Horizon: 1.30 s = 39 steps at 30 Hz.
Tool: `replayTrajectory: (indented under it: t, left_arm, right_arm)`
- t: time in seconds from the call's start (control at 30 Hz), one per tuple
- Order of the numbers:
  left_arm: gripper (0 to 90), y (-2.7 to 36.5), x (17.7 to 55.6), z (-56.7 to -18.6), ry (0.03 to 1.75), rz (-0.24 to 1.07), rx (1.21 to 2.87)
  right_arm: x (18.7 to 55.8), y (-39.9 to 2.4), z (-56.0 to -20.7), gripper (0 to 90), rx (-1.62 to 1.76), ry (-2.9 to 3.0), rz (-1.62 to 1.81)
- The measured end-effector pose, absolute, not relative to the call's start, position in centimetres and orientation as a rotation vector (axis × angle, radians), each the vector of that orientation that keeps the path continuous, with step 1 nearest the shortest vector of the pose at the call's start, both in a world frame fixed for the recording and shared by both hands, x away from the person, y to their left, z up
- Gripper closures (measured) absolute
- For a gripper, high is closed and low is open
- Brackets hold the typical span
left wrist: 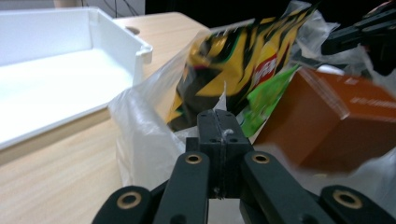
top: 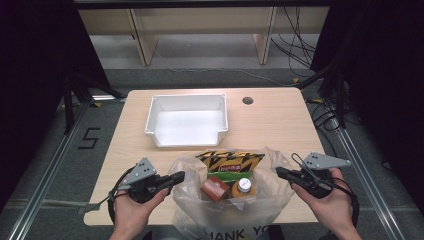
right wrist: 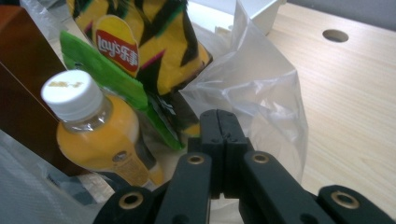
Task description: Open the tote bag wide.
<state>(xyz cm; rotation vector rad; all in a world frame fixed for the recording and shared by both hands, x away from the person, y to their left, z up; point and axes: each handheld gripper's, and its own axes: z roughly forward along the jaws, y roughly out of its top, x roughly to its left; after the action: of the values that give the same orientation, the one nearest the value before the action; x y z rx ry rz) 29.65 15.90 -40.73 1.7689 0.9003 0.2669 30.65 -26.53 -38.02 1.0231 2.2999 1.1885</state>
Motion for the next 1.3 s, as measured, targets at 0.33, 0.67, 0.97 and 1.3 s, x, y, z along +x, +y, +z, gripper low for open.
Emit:
replayTrajectory:
  t: [0.33,0.67,0.97,1.3]
  left_arm:
    - [89.6,16.0,29.8,-43.1,0.947,0.222,1.826]
    - [89.6,15.8,30.9,-44.8,0.951,0.224,1.906]
    - [89.6,15.4,31.8,-46.9,0.986,0.204,1.969]
    - [89.6,15.1,33.0,-48.1,0.977,0.2,2.049]
  right_arm:
    - [31.2,-25.9,-39.8,90.0,1.153,2.369,1.136]
    - [32.7,-26.2,-41.4,90.0,1.108,2.452,1.016]
    - [33.9,-26.0,-43.8,90.0,1.182,2.519,0.921]
    - [34.8,-26.1,-44.9,90.0,1.232,2.544,0.84]
